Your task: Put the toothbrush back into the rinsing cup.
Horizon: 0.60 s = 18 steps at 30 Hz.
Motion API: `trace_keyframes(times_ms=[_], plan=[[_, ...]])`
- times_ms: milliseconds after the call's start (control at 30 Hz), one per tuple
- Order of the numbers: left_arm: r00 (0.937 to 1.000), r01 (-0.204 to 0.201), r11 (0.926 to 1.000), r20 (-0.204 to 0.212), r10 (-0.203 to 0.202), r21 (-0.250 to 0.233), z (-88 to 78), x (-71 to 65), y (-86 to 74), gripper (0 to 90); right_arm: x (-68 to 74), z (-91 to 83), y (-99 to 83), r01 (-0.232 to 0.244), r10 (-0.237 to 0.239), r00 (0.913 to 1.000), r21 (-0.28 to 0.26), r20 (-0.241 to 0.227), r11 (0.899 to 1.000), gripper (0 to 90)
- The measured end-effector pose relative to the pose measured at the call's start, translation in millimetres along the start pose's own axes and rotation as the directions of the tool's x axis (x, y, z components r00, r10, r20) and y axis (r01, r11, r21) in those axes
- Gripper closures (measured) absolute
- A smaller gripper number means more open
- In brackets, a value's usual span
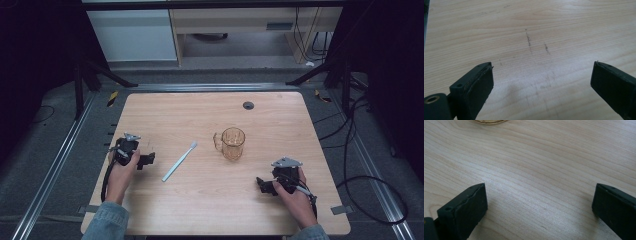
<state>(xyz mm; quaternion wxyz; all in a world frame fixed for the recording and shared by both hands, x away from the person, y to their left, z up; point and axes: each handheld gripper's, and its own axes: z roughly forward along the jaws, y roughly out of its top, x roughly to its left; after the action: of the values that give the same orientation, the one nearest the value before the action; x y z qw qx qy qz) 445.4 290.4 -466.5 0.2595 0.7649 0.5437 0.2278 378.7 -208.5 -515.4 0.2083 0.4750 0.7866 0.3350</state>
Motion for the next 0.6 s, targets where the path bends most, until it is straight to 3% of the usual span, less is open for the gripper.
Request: trace_keyframes(times_ms=[133, 300, 333, 433, 600], plan=[[0.9998, -0.018, 0.9997, 0.001, 0.018, 0.017, -16.6, -3.9, 2.9, 4.0, 0.1, -0.1, 0.0, -0.001, 0.001, 1.0000, 0.000, -0.001, 1.000, 0.3], [0.9991, -0.040, 0.9981, -0.007, 0.041, 0.046, -26.1, -7.3, 6.4, 4.6, 0.0, 0.0, 0.0, 0.000, 0.000, 1.0000, 0.000, 0.000, 1.000, 0.4], [0.9985, -0.053, 0.9974, 0.015, 0.052, 0.049, -31.0, -9.6, 9.6, 4.3, 0.1, 0.0, 0.0, 0.000, 0.000, 1.0000, 0.000, 0.000, 1.000, 0.4], [0.9964, -0.083, 0.9954, 0.023, 0.081, 0.049, -36.5, -12.4, 15.9, 7.4, 0.1, 0.0, 0.0, 0.000, 0.000, 1.0000, 0.000, 0.000, 1.000, 0.4], [0.9887, -0.139, 0.9851, 0.071, 0.132, 0.102, -45.3, -22.0, 35.2, 11.5, 1.5, -0.6, -0.3, -0.020, 0.020, 0.9998, -0.001, 0.010, 1.000, 0.4]])
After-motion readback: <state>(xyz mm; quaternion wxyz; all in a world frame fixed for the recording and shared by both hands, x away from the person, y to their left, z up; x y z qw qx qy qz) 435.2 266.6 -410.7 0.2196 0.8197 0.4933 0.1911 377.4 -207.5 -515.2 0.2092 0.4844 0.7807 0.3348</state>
